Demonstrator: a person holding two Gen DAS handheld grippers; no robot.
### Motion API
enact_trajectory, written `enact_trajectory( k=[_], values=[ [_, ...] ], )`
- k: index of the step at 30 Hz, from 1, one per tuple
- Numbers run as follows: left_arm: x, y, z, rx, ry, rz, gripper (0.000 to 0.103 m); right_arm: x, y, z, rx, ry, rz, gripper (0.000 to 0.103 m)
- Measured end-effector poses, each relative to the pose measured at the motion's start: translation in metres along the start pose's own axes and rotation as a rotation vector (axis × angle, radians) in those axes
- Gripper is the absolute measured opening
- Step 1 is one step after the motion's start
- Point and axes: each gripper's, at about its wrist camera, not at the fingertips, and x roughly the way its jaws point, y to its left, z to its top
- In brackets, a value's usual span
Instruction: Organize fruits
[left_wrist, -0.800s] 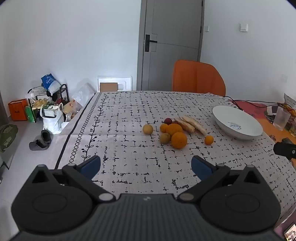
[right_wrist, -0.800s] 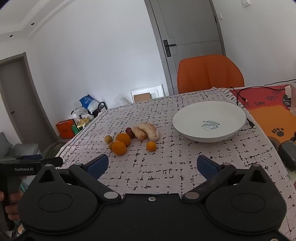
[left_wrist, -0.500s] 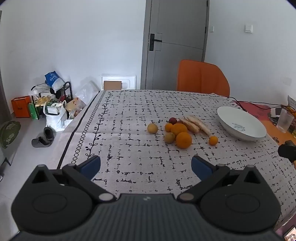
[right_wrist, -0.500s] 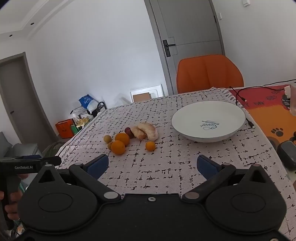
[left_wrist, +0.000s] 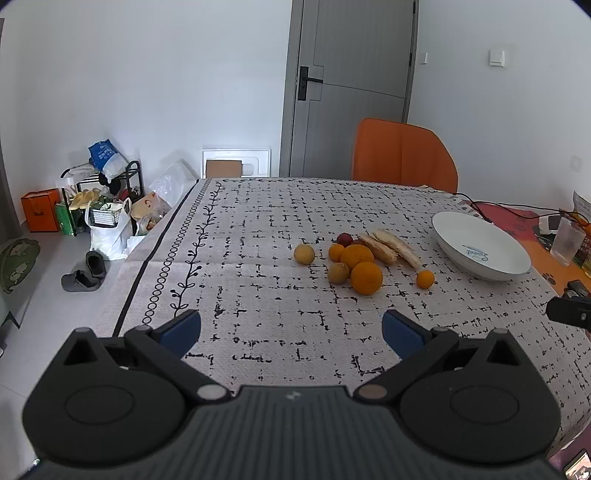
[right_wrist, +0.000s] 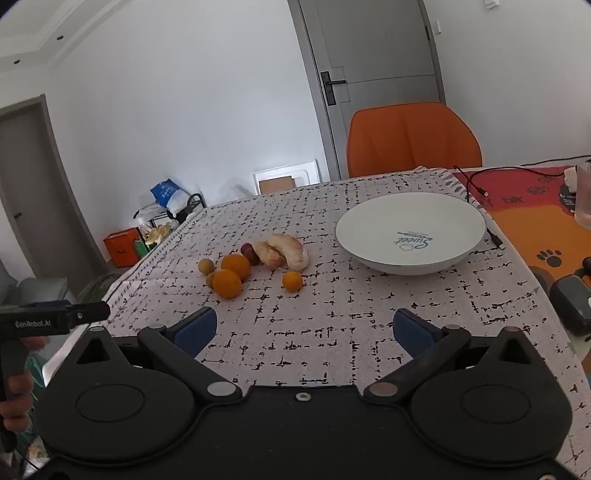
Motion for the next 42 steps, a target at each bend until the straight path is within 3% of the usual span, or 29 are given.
enact_trajectory(
  k=[42],
  values=[
    [-0.0001, 0.0019, 0.0002, -0.005, -0.002, -0.008, 0.103, 0.0040, 0.0005, -0.0025, 0.002, 0.019, -0.007, 0.103]
  ],
)
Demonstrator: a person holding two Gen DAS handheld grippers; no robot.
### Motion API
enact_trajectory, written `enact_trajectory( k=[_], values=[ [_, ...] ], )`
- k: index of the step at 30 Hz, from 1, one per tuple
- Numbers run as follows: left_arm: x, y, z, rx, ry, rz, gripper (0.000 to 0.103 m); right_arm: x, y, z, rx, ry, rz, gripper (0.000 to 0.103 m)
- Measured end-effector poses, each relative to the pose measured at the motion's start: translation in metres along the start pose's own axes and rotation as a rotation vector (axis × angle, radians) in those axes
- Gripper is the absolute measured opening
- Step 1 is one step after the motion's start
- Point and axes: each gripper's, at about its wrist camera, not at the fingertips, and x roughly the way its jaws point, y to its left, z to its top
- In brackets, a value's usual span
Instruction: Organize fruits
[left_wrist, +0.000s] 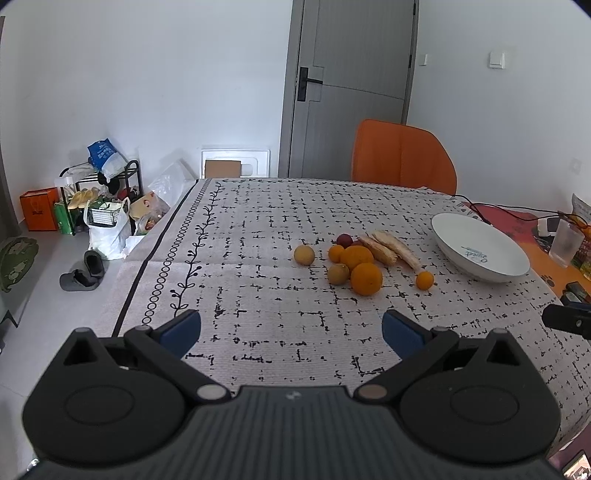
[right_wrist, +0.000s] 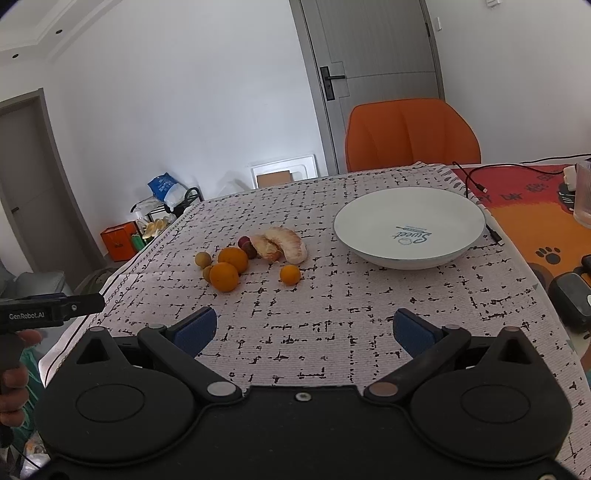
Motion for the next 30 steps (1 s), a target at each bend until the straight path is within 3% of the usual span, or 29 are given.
enact_trajectory(
  k=[12, 18, 30],
  values=[
    [0.003, -0.001, 0.002, 0.002, -0.013, -0.024, 0.103, 0.005, 0.002, 0.001, -0.006, 0.025, 0.040, 0.103],
    [0.006, -0.004, 0.010, -0.010, -0.060, -0.055, 0.103, 0.013, 0.000, 0.004, -0.009, 0.018, 0.034, 0.103],
    [0.037, -0.013, 0.015, 0.000, -0.099, -0.075, 0.102, 0.042, -0.006, 0.012, -0.023, 0.008, 0.031, 0.103]
  ],
)
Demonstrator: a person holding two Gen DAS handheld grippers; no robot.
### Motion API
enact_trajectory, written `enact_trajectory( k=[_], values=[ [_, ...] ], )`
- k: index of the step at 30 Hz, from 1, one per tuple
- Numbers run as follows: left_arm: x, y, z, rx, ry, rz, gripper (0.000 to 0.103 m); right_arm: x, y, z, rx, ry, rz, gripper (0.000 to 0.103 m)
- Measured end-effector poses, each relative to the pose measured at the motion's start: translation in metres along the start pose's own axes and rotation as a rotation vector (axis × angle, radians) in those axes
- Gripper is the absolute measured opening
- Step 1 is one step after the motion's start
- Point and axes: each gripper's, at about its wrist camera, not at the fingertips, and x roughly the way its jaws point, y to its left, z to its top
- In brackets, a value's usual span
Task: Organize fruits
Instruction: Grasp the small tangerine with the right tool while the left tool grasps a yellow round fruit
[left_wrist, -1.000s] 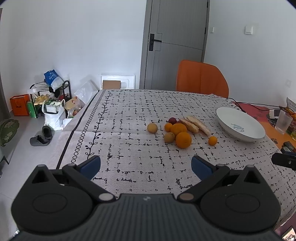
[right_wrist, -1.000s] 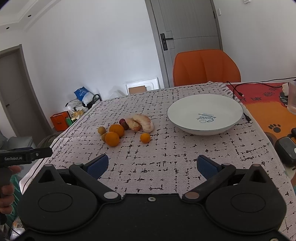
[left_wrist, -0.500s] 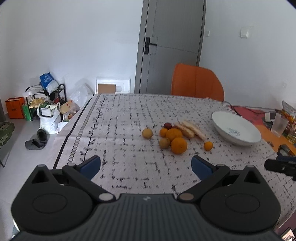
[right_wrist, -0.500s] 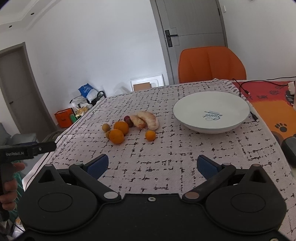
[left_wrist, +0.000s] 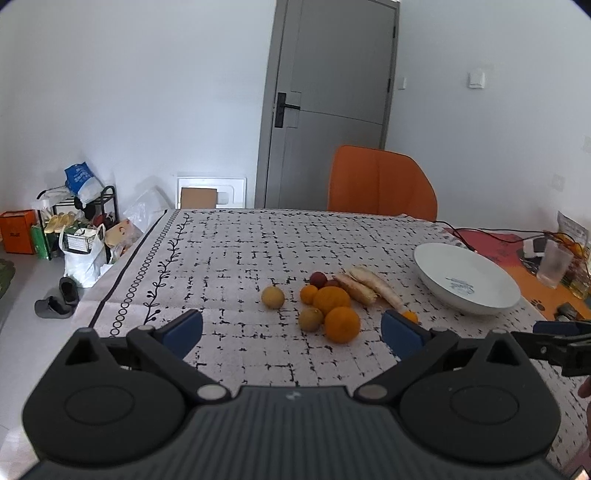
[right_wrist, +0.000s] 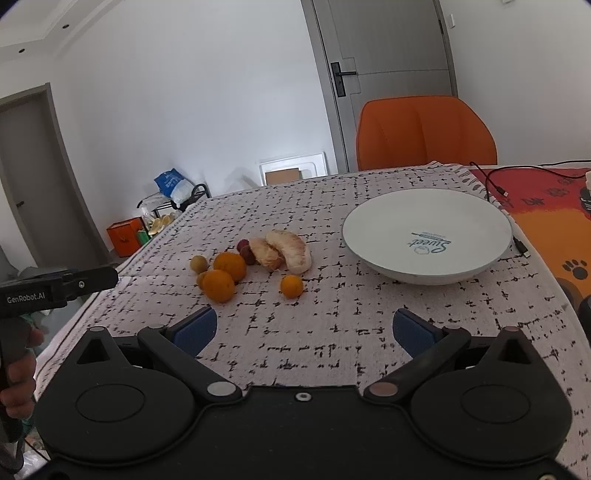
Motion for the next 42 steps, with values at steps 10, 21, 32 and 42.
enact_trajectory(
  k=[10, 21, 32, 42],
  values=[
    [0.029, 0.003, 0.004, -0.017, -0.014, 0.002, 0.096, 0.029, -0.009, 0.007, 0.012, 0.013, 0.022, 0.091],
    [0.067, 0.001, -0.003, -0.021, 0.045, -0.015, 0.070, 0.065, -0.007, 0.008, 0.025, 0.059, 0.066, 0.071],
    [0.101, 0.004, -0.008, -0.050, 0.105, -0.034, 0.053, 0.091, -0.012, 0.008, 0.043, 0.091, 0.072, 0.056],
    [0.110, 0.002, -0.006, -0.060, 0.105, -0.067, 0.049, 0.105, -0.006, 0.012, 0.025, 0.101, 0.103, 0.047]
  ],
)
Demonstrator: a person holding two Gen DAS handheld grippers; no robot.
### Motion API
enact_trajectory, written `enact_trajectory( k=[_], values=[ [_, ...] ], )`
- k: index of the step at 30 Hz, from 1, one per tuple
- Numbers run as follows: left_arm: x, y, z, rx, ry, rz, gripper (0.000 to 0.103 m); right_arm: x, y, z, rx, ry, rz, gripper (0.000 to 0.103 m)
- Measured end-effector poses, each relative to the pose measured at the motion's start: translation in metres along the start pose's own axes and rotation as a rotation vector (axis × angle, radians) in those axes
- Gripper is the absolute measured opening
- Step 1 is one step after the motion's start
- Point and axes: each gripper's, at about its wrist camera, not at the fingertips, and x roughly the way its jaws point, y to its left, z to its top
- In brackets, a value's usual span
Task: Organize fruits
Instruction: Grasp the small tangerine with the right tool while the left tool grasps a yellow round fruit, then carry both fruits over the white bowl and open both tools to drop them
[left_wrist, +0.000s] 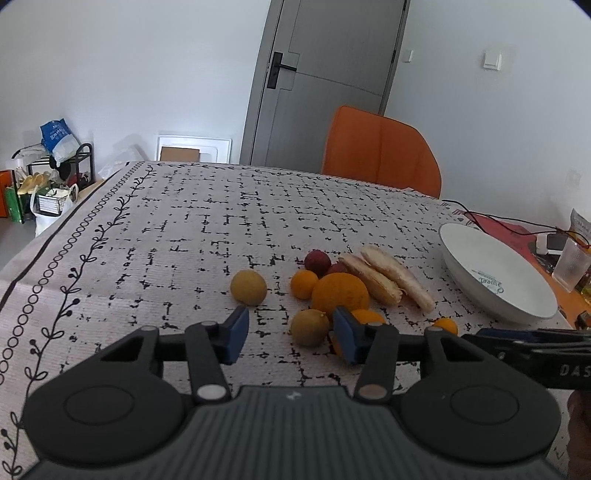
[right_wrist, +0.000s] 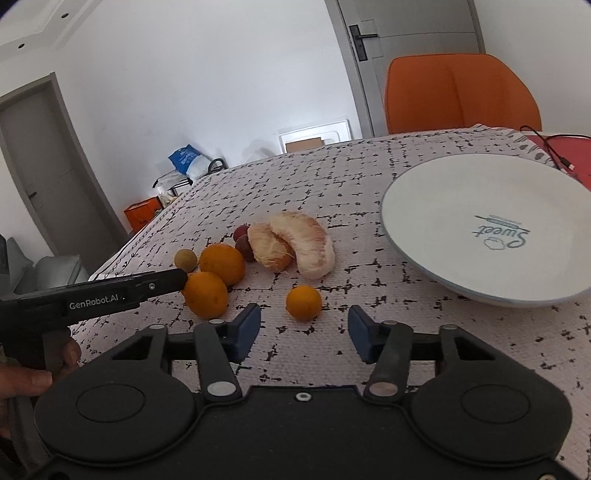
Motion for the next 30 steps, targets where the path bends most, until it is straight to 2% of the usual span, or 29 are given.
enact_trajectory(
  k=[9, 12, 14, 16, 20, 22, 30],
  values=[
    [0.000, 0.000, 0.000, -0.023, 0.005, -0.071, 0.049, 0.013, -0.003, 0.003, 0.018, 0.009, 0.003, 0.038],
    [0.003, 0.001, 0.001, -0.011, 0.000, -0.042, 0.049, 0.017, -0.005, 0.003, 0.016, 0.006, 0.000, 0.034],
    [0.006, 0.003, 0.002, -0.023, 0.004, -0.042, 0.049, 0.019, -0.003, 0.004, 0.008, 0.005, -0.002, 0.027],
    [0.009, 0.004, 0.003, -0.031, 0.011, -0.042, 0.045, 0.020, -0.004, 0.005, 0.012, 0.008, -0.001, 0.023],
    [0.017, 0.002, -0.003, -0.018, 0.056, -0.063, 0.035, 0.017, -0.004, 0.004, 0.018, 0.008, 0.011, 0.023],
    [0.016, 0.002, -0.004, -0.016, 0.049, -0.064, 0.024, 0.015, -0.005, 0.003, 0.016, 0.006, 0.007, 0.022],
    [0.006, 0.003, 0.001, -0.009, 0.031, -0.046, 0.024, 0.011, -0.002, 0.004, 0.004, -0.010, 0.003, 0.022]
  ],
)
